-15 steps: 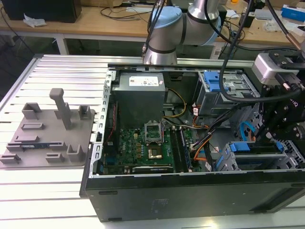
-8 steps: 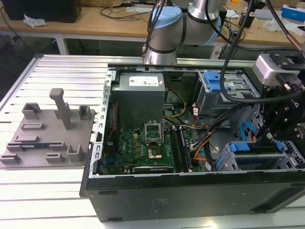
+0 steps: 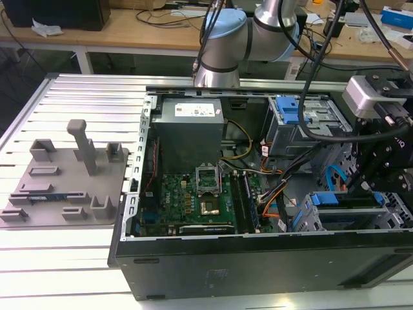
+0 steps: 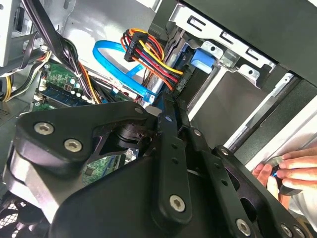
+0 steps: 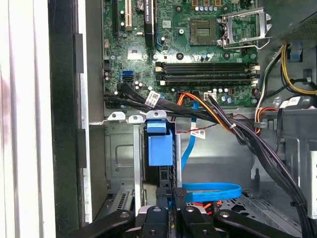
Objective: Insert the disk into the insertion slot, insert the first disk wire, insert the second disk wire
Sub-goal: 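Insert the second disk wire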
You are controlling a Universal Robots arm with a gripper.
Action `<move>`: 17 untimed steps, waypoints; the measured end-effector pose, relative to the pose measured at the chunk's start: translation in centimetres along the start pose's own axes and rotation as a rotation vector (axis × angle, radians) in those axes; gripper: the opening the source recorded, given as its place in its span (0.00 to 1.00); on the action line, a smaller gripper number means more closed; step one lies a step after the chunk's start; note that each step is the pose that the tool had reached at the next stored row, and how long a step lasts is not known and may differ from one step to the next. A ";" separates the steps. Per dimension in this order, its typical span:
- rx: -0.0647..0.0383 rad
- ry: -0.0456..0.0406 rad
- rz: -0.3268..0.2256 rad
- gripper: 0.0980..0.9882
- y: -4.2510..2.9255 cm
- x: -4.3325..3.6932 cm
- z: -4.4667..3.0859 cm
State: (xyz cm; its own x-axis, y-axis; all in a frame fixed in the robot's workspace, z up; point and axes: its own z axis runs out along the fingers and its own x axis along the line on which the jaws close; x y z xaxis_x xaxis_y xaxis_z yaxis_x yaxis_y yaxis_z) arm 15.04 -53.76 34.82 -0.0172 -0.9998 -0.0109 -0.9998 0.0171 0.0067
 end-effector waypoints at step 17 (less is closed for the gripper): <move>0.000 0.0000 -0.002 0.07 -0.07 0.00 0.60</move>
State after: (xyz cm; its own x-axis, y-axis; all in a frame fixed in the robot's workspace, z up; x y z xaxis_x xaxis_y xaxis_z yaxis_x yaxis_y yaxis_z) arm 15.11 -53.75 34.22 -0.0149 -0.9998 -0.0109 -0.9999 0.0149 0.0067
